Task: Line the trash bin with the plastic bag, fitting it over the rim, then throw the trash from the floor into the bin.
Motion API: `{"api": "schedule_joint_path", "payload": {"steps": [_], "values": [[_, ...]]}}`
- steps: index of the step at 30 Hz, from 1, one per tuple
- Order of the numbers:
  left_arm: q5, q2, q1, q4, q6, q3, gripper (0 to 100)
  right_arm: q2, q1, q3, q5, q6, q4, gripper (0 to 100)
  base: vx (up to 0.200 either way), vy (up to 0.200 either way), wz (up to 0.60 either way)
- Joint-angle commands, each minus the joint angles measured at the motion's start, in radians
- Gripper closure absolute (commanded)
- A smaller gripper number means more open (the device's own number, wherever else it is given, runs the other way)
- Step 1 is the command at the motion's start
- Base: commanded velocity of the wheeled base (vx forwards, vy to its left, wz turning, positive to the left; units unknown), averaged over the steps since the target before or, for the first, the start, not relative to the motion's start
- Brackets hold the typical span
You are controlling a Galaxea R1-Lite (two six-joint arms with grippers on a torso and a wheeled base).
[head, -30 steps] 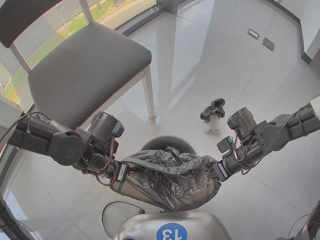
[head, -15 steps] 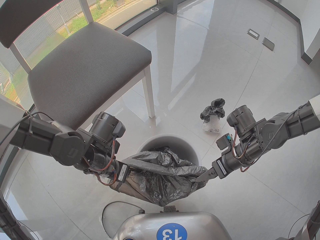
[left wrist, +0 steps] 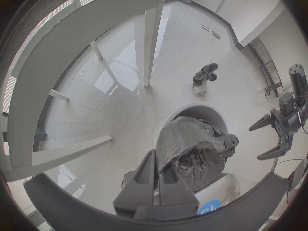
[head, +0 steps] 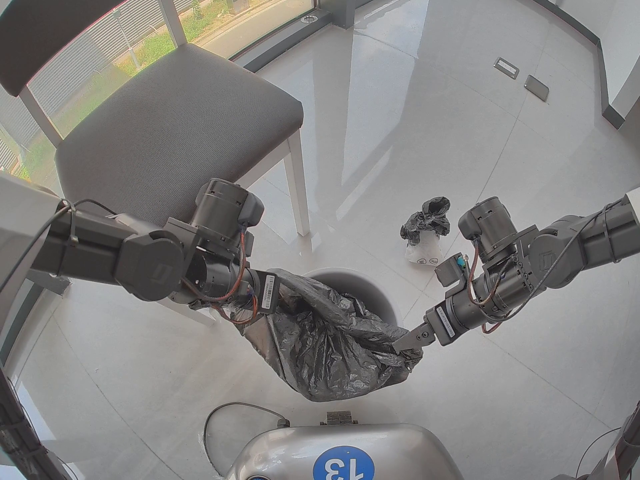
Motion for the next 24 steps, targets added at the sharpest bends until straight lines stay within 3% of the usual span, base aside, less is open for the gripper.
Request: {"api": "schedule_joint_path", "payload": {"steps": [1,14,24], "values": [[0.004,0.052,0.006,-0.003,-0.005,-0.046,100,-0.028,0.003,0.005,0.001,0.0,0.001,0,0.0,0.0,0.0],[0.022,0.089,0.034,-0.007,-0.029,-0.129,100,-0.07,0.015,0.015,0.001,-0.002,0.003,0,0.0,0.0,0.0],[0.032,0.106,0.04,-0.01,-0.057,-0.179,100,-0.093,0.078,0.028,0.002,-0.003,0.0,0,0.0,0.0,0.0]]}}
